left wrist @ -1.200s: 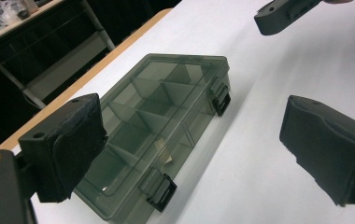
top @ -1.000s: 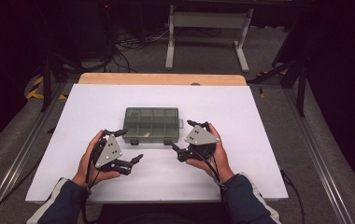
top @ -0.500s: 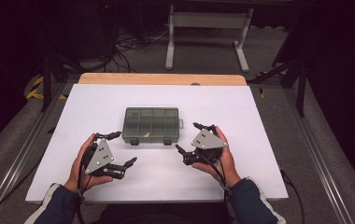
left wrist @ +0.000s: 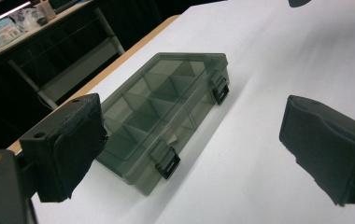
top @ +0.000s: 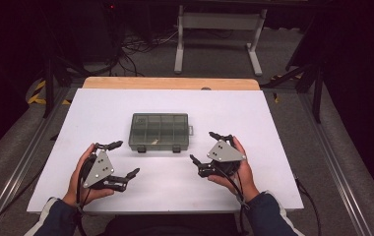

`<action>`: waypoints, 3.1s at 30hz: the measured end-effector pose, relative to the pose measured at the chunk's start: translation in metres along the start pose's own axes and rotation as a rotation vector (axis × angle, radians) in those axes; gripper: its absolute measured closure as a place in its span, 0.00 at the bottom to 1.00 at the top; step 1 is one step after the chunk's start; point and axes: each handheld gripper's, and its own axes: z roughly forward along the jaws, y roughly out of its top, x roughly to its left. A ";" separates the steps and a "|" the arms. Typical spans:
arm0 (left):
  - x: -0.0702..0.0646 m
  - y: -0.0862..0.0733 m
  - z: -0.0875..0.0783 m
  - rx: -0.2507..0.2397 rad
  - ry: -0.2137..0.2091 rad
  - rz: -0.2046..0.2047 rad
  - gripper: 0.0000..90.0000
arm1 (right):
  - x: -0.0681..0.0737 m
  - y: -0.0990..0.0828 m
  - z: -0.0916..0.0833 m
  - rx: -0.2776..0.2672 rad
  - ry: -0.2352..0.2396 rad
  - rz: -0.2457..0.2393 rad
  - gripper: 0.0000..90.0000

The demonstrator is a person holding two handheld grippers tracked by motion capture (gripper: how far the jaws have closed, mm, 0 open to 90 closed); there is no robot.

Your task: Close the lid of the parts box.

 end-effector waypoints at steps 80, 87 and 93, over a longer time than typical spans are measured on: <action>0.004 -0.069 -0.025 0.108 0.042 -0.126 0.07 | -0.007 -0.080 -0.048 0.072 -0.092 0.062 0.11; 0.003 -0.070 -0.023 0.116 0.040 -0.122 0.07 | -0.008 -0.080 -0.049 0.067 -0.106 0.063 0.11; 0.004 -0.070 -0.025 0.113 0.040 -0.124 0.07 | -0.006 -0.078 -0.048 0.069 -0.108 0.054 0.11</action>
